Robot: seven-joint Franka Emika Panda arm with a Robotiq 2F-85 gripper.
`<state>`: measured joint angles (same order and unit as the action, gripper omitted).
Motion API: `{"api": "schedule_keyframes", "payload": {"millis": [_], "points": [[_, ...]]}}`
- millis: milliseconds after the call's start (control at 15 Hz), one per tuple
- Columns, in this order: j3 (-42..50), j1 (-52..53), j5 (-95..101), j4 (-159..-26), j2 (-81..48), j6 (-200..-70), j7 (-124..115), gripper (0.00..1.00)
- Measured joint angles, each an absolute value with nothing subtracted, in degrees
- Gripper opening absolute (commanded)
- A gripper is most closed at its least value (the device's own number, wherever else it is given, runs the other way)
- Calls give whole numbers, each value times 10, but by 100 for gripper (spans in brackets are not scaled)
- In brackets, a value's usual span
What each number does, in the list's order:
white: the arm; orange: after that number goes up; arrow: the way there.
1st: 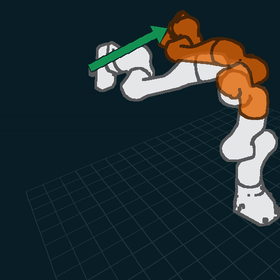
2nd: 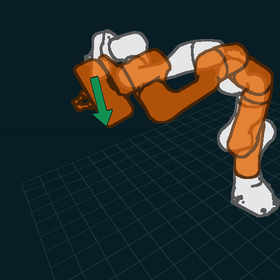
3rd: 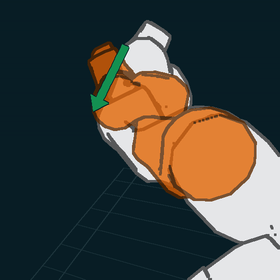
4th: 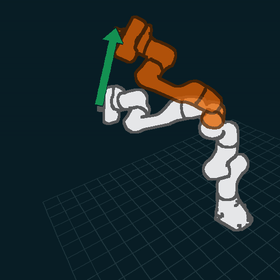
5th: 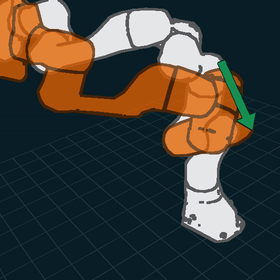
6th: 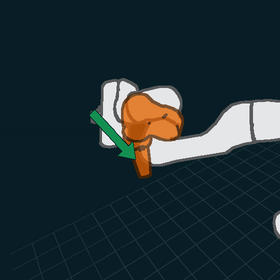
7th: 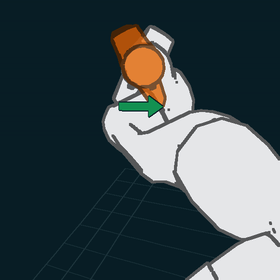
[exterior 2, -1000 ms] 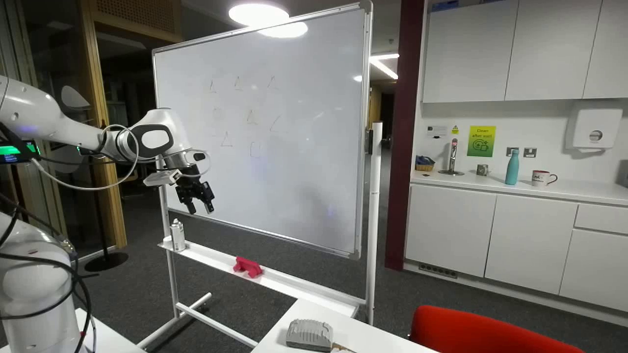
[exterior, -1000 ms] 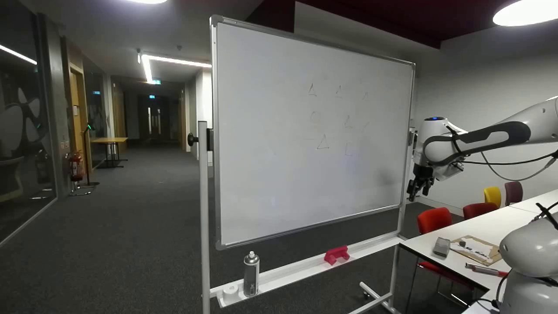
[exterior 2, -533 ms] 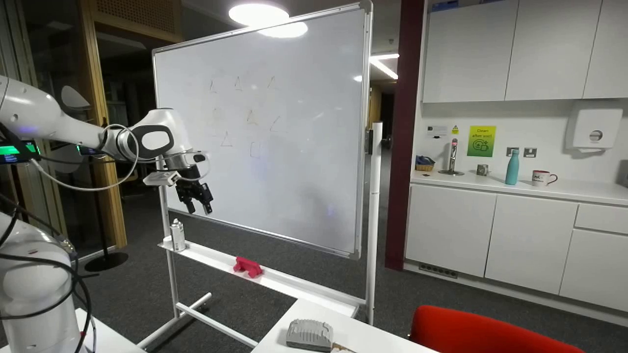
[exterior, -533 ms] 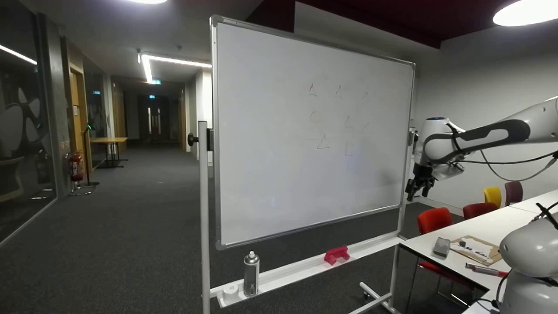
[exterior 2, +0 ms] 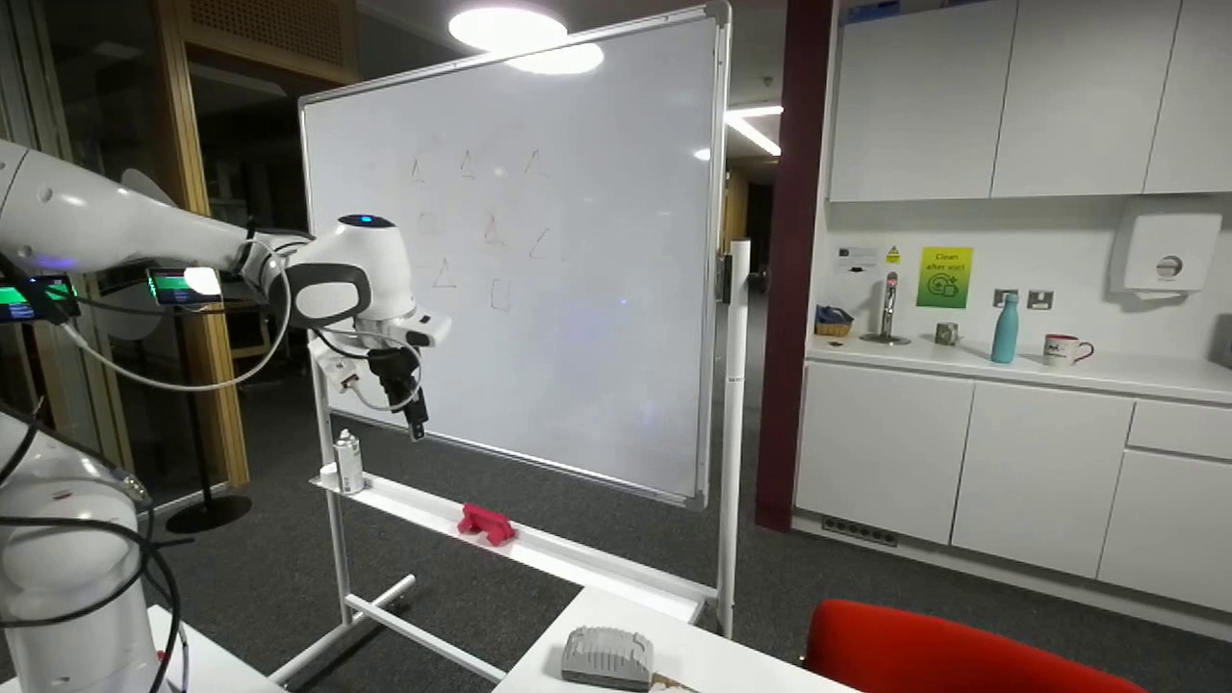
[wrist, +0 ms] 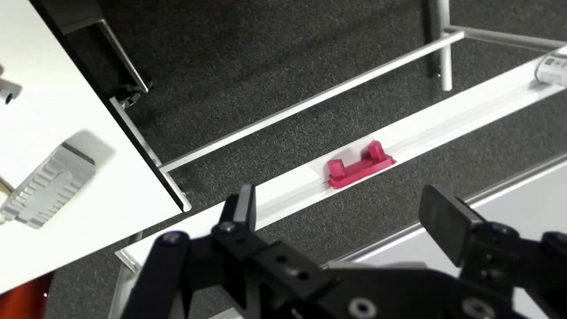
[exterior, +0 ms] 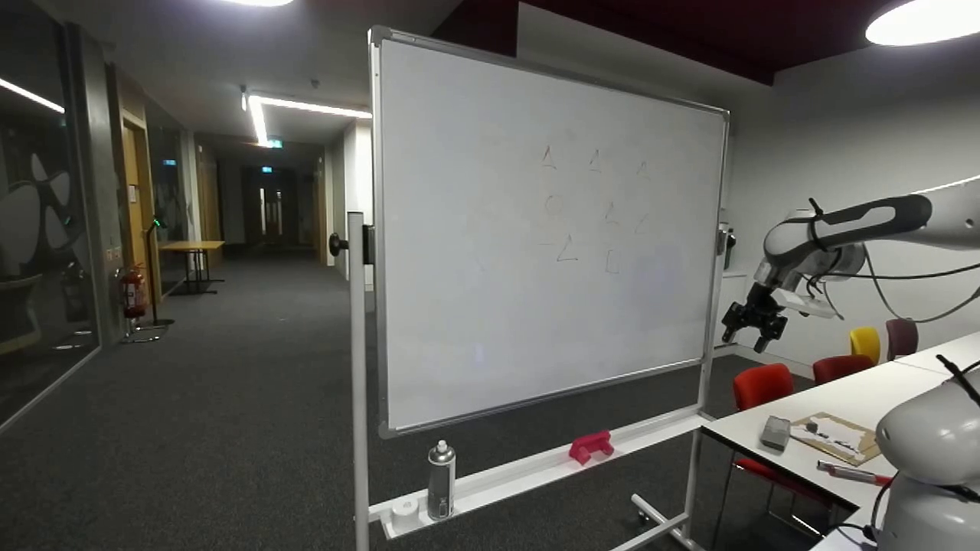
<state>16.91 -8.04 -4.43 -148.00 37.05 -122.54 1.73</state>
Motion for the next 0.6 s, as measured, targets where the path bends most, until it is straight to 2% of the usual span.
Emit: {"api": "schedule_keyframes", "payload": {"millis": [200,600], "points": [[219,-87,-96,-1446,331,-1215,19,100],[221,-90,-108,-1429,306,-1214,19,100]]}}
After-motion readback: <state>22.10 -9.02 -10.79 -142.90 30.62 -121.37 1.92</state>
